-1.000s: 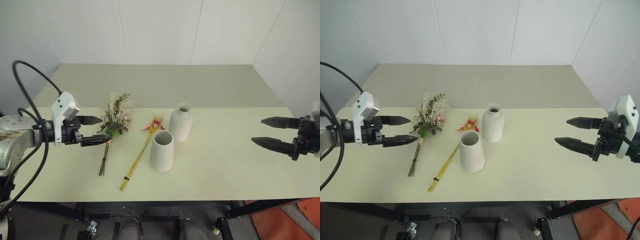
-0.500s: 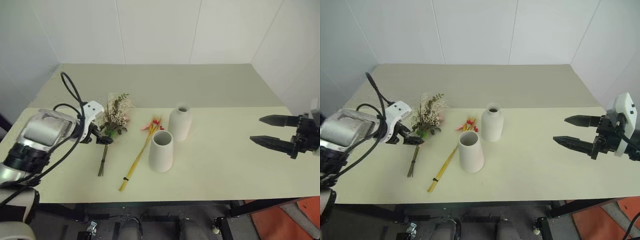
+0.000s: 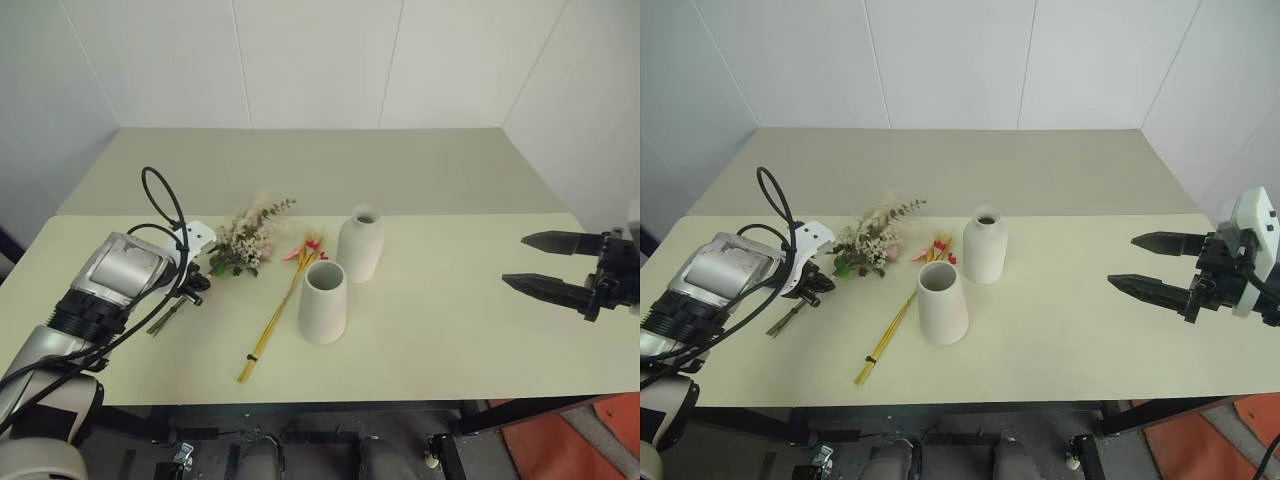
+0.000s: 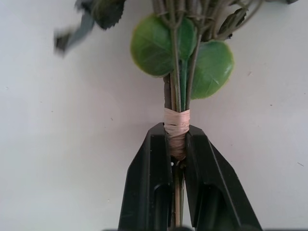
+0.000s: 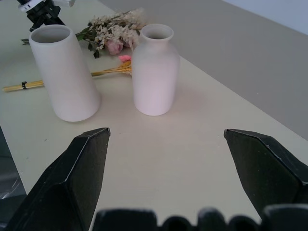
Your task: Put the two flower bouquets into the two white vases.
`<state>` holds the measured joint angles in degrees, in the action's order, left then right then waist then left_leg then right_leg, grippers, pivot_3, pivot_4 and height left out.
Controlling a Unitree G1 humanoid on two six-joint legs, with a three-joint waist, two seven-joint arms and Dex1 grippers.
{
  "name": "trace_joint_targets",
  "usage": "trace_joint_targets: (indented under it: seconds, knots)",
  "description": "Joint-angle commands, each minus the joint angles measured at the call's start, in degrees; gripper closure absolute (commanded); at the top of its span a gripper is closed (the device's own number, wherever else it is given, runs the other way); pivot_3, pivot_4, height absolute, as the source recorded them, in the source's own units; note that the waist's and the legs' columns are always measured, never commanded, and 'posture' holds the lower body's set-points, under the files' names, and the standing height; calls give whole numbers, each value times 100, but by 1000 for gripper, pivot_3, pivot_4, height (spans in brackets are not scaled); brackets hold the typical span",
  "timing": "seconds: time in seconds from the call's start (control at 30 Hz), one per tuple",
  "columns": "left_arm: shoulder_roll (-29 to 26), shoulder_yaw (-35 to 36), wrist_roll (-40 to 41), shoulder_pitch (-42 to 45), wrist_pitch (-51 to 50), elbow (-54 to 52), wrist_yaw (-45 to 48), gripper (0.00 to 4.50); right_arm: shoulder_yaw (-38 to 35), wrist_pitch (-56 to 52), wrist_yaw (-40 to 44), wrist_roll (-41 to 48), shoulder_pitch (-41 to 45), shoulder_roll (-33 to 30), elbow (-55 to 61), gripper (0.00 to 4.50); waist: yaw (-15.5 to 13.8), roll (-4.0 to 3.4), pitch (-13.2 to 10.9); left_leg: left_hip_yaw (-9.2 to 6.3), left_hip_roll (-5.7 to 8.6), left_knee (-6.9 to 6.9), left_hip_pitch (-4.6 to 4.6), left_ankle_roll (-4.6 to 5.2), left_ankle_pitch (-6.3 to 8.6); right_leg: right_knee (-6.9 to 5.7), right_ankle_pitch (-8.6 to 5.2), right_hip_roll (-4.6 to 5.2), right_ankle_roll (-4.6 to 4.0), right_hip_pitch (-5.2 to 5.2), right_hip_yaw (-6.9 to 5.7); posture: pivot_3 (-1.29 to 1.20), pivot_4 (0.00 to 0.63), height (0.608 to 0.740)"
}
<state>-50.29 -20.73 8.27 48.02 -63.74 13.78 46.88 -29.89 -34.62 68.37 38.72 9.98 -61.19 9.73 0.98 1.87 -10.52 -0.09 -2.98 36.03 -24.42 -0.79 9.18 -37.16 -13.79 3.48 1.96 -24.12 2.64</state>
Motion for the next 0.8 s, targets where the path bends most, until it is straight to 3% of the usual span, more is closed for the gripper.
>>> trace_joint_targets:
  seconds: [0.03,0.2,0.37,0.5,0.8]
  knots:
    - [-69,685,-81,127,384,-93,-279,4379,-171,-49,-46,128,39,-83,156,0,-1,0,0,0,0,0,-1,0,0,0,0,0,0,-1,0,0,150,740]
    - [289,2008,353,420,1149,-85,-630,4379,-91,-39,-97,132,68,-42,166,0,-15,1,-1,-1,0,3,-3,0,0,0,1,1,1,0,-2,0,150,740]
    - [1211,3123,1037,830,2272,41,-825,4379,-46,-8,-183,138,82,10,211,0,-63,2,0,-2,2,11,-4,0,0,3,5,5,5,8,-5,0,150,740]
    - [1983,3416,1409,1136,3284,166,-735,4379,-174,-40,-215,194,-4,20,312,0,-61,2,0,-1,4,19,-12,0,0,5,21,5,-3,7,-3,0,150,740]
    - [3561,3516,1948,2337,3950,1303,-892,4379,-299,-19,-394,198,-23,12,381,0,-34,5,0,-2,10,34,-23,0,0,10,23,7,19,9,-1,0,150,740]
